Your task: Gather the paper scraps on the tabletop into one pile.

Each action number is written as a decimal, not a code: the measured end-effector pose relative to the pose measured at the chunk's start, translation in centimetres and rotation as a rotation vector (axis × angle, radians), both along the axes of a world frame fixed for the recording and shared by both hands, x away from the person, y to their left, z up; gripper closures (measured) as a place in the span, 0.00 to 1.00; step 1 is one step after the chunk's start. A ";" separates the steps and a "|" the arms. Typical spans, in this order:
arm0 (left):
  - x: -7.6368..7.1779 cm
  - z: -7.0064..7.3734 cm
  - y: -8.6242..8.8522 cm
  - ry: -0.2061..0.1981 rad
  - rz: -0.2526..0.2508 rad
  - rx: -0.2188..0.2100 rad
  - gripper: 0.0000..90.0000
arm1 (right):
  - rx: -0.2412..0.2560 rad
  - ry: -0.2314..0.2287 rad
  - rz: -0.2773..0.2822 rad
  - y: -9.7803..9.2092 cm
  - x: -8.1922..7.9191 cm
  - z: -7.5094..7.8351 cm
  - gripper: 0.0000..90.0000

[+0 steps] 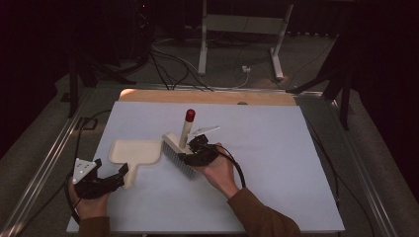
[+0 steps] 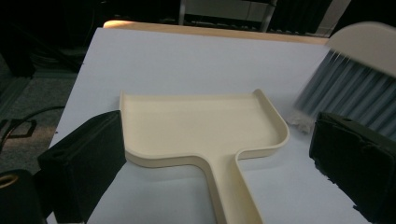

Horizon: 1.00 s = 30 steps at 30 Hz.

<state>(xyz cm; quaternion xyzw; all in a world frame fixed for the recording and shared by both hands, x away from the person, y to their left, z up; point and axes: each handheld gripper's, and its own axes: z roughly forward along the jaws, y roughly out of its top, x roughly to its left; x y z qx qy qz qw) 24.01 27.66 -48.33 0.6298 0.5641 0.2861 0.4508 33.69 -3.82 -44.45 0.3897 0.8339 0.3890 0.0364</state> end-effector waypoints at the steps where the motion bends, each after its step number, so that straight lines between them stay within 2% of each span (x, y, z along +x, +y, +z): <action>1: 0.0 0.0 0.0 0.000 -0.001 0.001 0.05 | -0.007 0.003 -0.007 0.3 -0.1 -0.2 0.74; 5: 0.0 0.0 0.0 0.000 -0.002 0.000 0.05 | -0.064 -0.012 -0.044 0.9 -0.2 -1.0 0.74; 9: 0.0 0.0 0.1 -0.001 -0.001 -0.002 0.05 | -0.115 -0.024 -0.092 0.5 -0.2 -1.2 0.74; 13: 0.0 0.0 0.0 0.000 -0.002 0.000 0.05 | -0.136 -0.033 -0.140 -0.6 -0.3 -1.1 0.74; 18: 0.0 0.0 -0.1 0.002 -0.004 0.002 0.05 | -0.146 -0.022 -0.182 -2.3 -0.3 -1.1 0.74; 30: 0.0 0.0 -0.2 0.003 -0.004 0.001 0.05 | -0.178 -0.039 -0.250 -5.5 -0.4 -0.8 0.74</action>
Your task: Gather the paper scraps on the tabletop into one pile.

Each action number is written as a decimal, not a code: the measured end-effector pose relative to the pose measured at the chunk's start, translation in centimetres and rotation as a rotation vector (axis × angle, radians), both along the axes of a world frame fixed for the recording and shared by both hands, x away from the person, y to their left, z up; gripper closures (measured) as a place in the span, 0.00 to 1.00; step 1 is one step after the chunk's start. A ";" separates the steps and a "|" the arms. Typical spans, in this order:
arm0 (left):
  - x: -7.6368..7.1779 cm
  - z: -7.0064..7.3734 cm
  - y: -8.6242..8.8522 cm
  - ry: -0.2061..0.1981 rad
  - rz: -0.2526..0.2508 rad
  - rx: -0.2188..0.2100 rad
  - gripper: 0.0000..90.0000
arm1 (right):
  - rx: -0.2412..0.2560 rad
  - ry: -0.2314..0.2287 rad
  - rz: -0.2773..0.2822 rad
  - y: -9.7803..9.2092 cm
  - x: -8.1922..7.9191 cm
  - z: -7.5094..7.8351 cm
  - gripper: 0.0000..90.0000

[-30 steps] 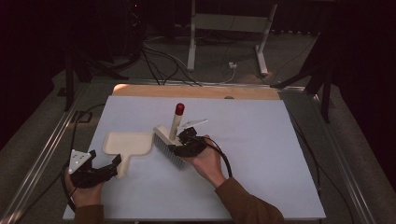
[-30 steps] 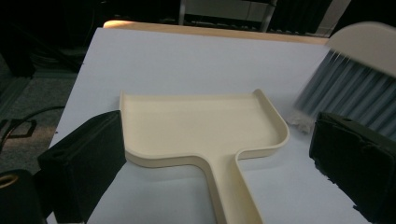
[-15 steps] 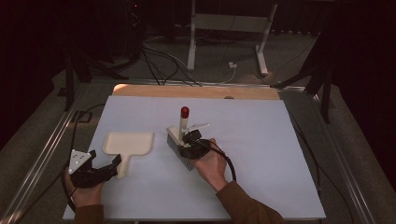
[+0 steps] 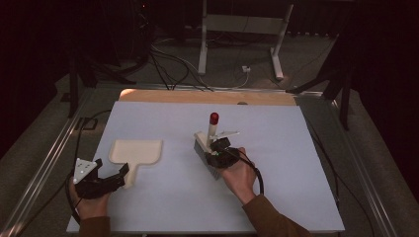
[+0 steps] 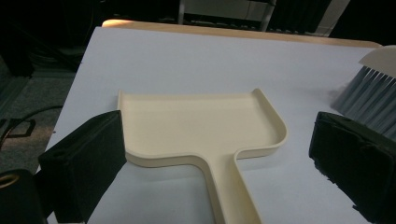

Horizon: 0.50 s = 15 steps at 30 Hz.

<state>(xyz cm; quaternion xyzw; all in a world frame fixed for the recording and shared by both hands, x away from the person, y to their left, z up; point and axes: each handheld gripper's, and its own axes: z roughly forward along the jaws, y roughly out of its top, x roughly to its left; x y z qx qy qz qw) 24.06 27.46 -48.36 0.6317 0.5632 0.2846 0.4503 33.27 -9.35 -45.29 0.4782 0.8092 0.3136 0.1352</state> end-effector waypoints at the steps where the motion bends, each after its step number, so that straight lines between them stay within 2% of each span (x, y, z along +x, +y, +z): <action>1: 0.0 0.0 0.0 0.000 -0.001 0.001 0.05 | 0.001 0.000 -0.001 -0.2 0.0 0.0 0.74; 5: 0.1 0.0 -0.1 0.002 -0.003 0.002 0.05 | 0.036 0.001 0.010 -0.3 -0.2 0.5 0.74; 15: 0.0 0.0 0.1 0.002 -0.004 0.000 0.06 | 0.099 -0.017 0.079 1.1 -1.4 2.3 0.74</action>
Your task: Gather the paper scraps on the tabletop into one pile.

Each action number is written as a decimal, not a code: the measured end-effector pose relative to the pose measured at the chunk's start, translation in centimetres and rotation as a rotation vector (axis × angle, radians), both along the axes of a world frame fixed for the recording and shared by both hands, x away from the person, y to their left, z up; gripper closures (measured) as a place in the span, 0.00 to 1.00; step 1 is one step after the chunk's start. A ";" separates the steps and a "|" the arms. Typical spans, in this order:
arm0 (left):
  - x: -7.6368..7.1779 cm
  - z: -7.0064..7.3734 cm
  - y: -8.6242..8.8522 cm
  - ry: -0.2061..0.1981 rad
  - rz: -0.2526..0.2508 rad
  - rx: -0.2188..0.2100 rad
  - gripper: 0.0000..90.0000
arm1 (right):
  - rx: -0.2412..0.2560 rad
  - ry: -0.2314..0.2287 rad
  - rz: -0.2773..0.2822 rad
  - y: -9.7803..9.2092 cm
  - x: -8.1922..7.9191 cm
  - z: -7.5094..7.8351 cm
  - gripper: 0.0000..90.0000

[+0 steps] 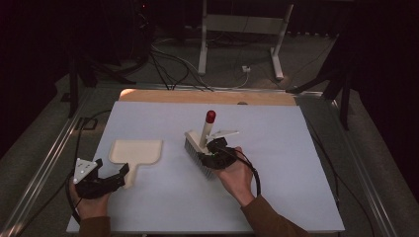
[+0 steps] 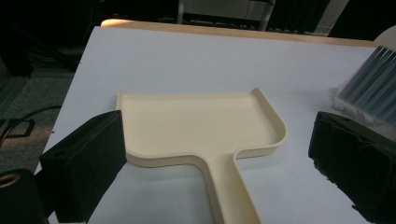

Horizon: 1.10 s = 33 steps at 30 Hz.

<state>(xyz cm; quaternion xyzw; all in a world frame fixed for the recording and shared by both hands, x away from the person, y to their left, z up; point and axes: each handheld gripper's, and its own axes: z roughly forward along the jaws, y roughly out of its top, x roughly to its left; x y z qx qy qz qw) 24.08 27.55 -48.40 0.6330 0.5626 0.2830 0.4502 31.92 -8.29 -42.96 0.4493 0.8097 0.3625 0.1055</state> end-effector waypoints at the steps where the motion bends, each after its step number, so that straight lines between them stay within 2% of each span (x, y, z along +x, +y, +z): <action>1: 0.0 0.0 0.0 0.000 0.000 -0.002 0.06 | 0.001 -0.008 0.001 -0.1 -0.1 0.3 0.74; 5: 0.0 0.0 0.0 -0.003 0.002 -0.003 0.06 | 0.025 -0.028 -0.024 -1.1 0.2 1.3 0.74; 9: 0.0 0.0 -0.1 0.001 0.000 -0.002 0.06 | 0.049 -0.041 -0.071 -3.1 0.8 2.3 0.74; 15: 0.1 -0.1 -0.2 0.001 -0.003 0.001 0.06 | 0.031 -0.067 -0.166 -6.3 2.1 3.0 0.74; 20: 0.1 -0.1 -0.2 0.003 -0.002 0.002 0.06 | -0.016 -0.071 -0.252 -9.1 3.3 2.2 0.74; 25: 0.1 -0.2 -0.2 0.004 -0.010 0.000 0.06 | -0.068 -0.043 -0.298 -11.2 4.1 0.6 0.74; 30: 0.1 -0.2 -0.3 0.004 -0.011 -0.002 0.06 | -0.098 -0.010 -0.306 -13.2 4.3 -0.7 0.74; 33: 0.0 -0.1 -0.2 0.002 -0.009 -0.002 0.06 | -0.141 -0.009 -0.292 -14.1 4.0 -0.9 0.74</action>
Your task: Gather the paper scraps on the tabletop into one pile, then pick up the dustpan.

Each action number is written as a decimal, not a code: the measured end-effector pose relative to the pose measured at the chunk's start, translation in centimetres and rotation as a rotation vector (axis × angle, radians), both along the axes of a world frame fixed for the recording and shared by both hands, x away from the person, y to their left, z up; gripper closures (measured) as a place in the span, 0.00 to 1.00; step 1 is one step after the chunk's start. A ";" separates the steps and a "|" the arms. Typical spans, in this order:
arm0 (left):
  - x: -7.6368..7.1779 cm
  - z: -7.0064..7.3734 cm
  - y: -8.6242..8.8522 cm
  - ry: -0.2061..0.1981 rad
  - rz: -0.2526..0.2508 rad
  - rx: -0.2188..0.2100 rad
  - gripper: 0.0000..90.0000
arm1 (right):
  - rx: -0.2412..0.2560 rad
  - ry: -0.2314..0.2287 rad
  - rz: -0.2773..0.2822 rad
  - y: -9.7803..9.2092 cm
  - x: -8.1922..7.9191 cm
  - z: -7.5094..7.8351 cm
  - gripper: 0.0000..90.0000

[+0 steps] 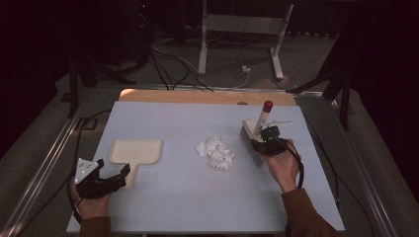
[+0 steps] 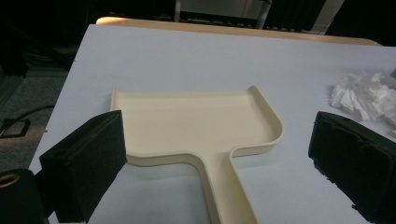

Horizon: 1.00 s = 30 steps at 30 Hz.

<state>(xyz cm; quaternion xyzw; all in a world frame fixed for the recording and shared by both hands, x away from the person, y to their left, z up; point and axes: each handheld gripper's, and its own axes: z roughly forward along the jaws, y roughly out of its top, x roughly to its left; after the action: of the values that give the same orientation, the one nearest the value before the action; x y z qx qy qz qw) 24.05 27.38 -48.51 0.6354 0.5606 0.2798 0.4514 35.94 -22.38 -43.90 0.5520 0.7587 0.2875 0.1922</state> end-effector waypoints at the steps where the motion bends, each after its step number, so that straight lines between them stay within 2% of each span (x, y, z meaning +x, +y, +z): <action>1: 0.0 0.0 0.0 -0.004 0.004 -0.007 0.06 | -0.014 0.003 0.000 -0.3 -0.1 0.0 0.74; 5: 0.0 0.0 0.0 0.000 0.001 -0.002 0.06 | -0.058 -0.005 -0.008 -1.9 -0.7 -0.1 0.74; 11: 0.1 -0.1 -0.3 0.002 -0.004 0.004 0.06 | -0.080 0.008 -0.005 -3.6 -1.2 -0.5 0.74; 13: 0.1 -0.1 -0.4 0.003 -0.005 0.004 0.06 | -0.076 0.019 0.000 -4.0 -1.2 -0.9 0.74; 21: 0.4 -0.1 -0.8 0.006 -0.015 0.012 0.06 | -0.043 0.016 0.013 -4.8 -1.2 -1.4 0.74; 30: 0.4 0.0 -0.8 0.005 -0.016 0.014 0.06 | -0.020 0.005 0.039 -4.7 -0.6 -1.6 0.73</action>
<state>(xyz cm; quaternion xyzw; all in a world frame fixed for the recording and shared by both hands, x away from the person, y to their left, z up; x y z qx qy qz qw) 24.41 26.59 -48.55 0.6437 0.5545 0.2787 0.4478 35.36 -27.04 -45.48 0.5358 0.7727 0.2823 0.1899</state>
